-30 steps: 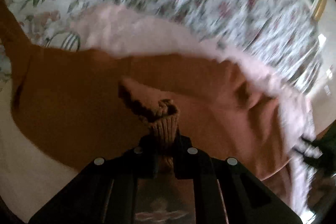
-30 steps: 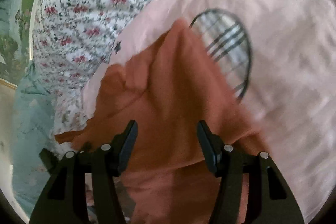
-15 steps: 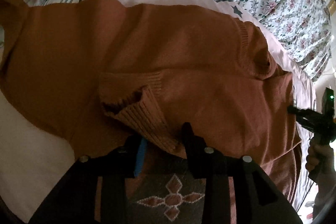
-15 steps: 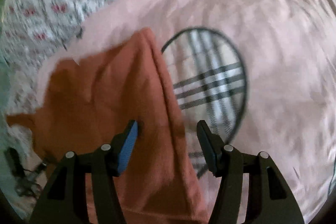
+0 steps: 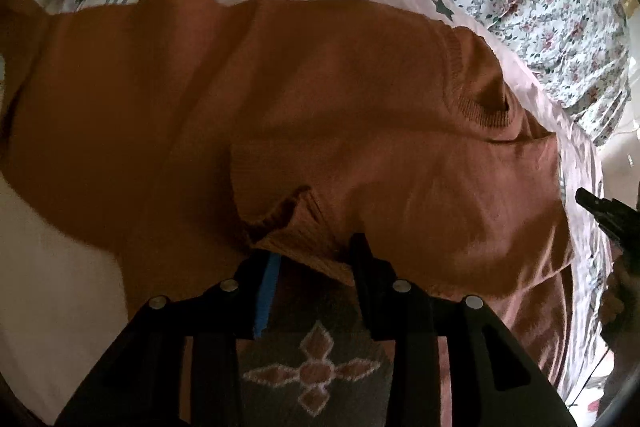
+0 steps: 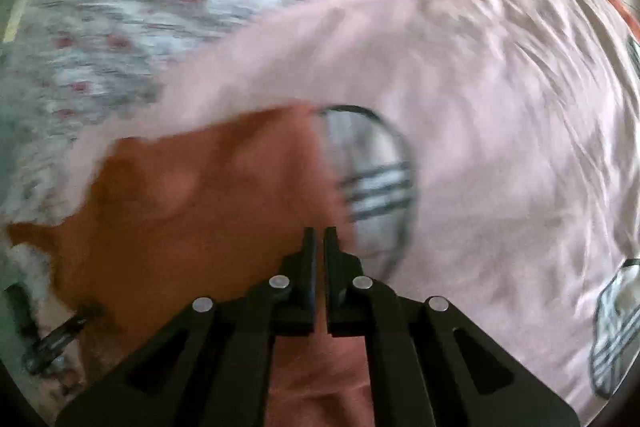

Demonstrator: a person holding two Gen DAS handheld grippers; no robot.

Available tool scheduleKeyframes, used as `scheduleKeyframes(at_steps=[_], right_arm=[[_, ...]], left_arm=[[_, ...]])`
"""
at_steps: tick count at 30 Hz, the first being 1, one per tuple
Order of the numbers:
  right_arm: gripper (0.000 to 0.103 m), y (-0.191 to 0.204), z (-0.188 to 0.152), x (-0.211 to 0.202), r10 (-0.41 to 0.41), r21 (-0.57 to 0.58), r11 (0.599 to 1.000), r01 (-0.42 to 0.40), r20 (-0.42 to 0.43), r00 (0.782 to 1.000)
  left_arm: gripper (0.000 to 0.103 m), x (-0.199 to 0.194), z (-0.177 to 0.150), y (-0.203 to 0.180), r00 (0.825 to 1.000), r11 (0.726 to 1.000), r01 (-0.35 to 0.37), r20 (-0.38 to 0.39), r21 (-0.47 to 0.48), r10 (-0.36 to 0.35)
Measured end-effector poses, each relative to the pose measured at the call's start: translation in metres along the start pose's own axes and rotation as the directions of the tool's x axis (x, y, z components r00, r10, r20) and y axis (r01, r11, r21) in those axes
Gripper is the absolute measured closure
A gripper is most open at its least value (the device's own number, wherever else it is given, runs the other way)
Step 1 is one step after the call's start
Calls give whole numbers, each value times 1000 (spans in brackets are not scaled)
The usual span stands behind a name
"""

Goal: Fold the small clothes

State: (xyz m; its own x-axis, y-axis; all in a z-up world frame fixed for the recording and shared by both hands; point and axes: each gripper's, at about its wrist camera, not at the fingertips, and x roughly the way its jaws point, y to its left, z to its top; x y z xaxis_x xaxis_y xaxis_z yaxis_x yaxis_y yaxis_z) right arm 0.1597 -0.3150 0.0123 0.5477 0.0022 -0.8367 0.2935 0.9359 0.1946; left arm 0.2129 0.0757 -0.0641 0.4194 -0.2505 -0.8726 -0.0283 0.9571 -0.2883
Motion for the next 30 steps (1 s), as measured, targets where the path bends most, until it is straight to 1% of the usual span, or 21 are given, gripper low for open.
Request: scheduleKeyframes(at_steps=[1, 3, 4, 5, 6, 8, 9, 10, 12, 14, 15, 17, 18, 20, 22, 23, 24, 25, 26, 27, 30], right_arm=[[88, 12, -6, 3, 33, -28, 999, -34, -24, 999], [82, 33, -26, 15, 76, -74, 994, -84, -101, 992], [82, 42, -34, 22, 95, -78, 991, -106, -130, 987], [82, 53, -45, 31, 137, -80, 985, -153, -175, 975], [82, 60, -53, 35, 163, -87, 979, -183, -205, 965], [82, 78, -68, 45, 194, -112, 967, -230, -266, 944], [82, 88, -74, 53, 208, -112, 961, -252, -309, 928], [82, 90, -83, 54, 223, -104, 957, -272, -340, 914], [82, 94, -94, 55, 254, -89, 946, -311, -388, 886], [82, 94, -97, 51, 267, -98, 938, -332, -406, 874], [82, 93, -99, 47, 269, -102, 936, -337, -412, 871], [81, 91, -98, 43, 265, -96, 940, -329, -403, 876], [81, 90, -95, 43, 263, -85, 944, -319, -391, 882], [81, 87, -89, 40, 267, -57, 950, -308, -364, 892], [81, 86, -83, 35, 266, -34, 955, -293, -333, 905], [81, 86, -81, 33, 269, -27, 956, -293, -324, 907], [81, 88, -79, 30, 274, -23, 955, -296, -315, 909], [81, 90, -77, 29, 274, -26, 955, -296, -311, 910], [81, 92, -77, 27, 273, -31, 955, -297, -307, 912], [81, 93, -76, 23, 279, -33, 953, -302, -301, 912], [81, 92, -75, 15, 299, -23, 948, -318, -283, 912]], left_arm=[[64, -1, -2, 2, 1000, 1000, 4, -6, -7, -4], [59, -2, -2, 3, 1000, 1000, 19, -18, -25, -19], [53, -2, -1, 3, 999, 999, 28, -23, -34, -29], [46, -1, 2, 2, 999, 998, 39, -29, -44, -40], [43, 2, 5, 1, 998, 997, 46, -37, -56, -48], [43, 3, 9, -1, 998, 998, 31, -48, -54, -34], [44, 3, 7, -3, 999, 999, 8, -51, -31, -9], [46, 2, 4, -3, 999, 1000, -9, -51, -13, 8], [46, -3, -7, 1, 998, 1000, -27, -55, 16, 28], [46, -9, -19, 10, 998, 1000, -8, -64, 5, 9], [45, -12, -22, 13, 998, 1000, 8, -63, -7, -9], [39, -14, -22, 17, 998, 999, 38, -58, -39, -40], [37, -13, -19, 18, 997, 997, 50, -59, -65, -54], [29, -10, -12, 19, 995, 989, 77, -54, -124, -84], [28, -6, -3, 16, 991, 978, 112, -48, -173, -122], [28, -4, -1, 15, 990, 975, 122, -47, -188, -133], [30, -2, 1, 12, 991, 975, 113, -46, -192, -124], [45, 0, 1, 10, 995, 981, 80, -46, -178, -89], [69, 1, -1, 8, 998, 989, 38, -51, -146, -45], [76, 1, -4, 7, 998, 995, -4, -59, -105, -2], [73, -16, -17, 18, 999, 998, 17, -46, -63, -20]])
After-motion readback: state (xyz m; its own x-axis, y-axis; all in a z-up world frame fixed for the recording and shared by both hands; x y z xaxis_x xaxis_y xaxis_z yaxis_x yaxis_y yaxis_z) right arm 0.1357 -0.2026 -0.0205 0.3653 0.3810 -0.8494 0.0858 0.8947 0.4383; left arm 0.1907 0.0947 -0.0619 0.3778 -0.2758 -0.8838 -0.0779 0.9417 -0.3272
